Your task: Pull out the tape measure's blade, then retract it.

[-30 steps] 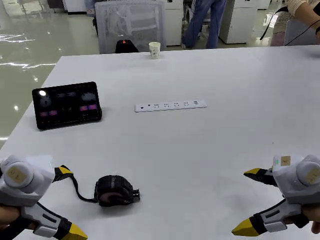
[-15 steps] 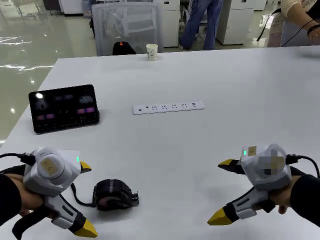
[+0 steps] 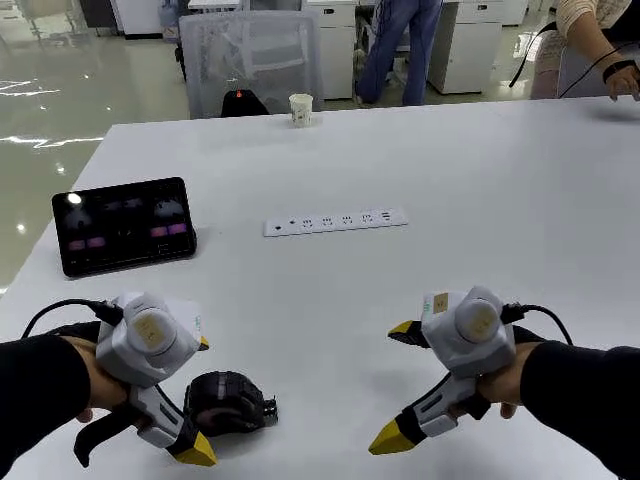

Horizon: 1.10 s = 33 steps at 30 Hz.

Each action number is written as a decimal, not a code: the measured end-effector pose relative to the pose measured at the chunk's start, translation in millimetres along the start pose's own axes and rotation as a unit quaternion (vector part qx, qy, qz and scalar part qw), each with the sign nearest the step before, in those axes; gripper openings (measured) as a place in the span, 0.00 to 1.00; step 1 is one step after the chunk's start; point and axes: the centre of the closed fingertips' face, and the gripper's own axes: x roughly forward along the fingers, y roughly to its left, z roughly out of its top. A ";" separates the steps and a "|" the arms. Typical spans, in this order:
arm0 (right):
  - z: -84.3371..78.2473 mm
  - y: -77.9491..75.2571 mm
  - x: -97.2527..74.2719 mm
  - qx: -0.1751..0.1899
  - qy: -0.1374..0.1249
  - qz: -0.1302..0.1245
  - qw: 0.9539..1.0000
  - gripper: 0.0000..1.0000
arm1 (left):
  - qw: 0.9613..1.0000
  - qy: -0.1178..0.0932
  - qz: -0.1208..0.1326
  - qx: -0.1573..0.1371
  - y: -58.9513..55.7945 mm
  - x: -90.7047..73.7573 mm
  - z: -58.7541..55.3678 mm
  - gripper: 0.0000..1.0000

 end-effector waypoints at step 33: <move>35.7 13.5 67.9 -0.029 0.000 0.046 0.998 0.99 | 0.997 0.030 -0.019 0.062 -4.7 22.3 7.4 0.34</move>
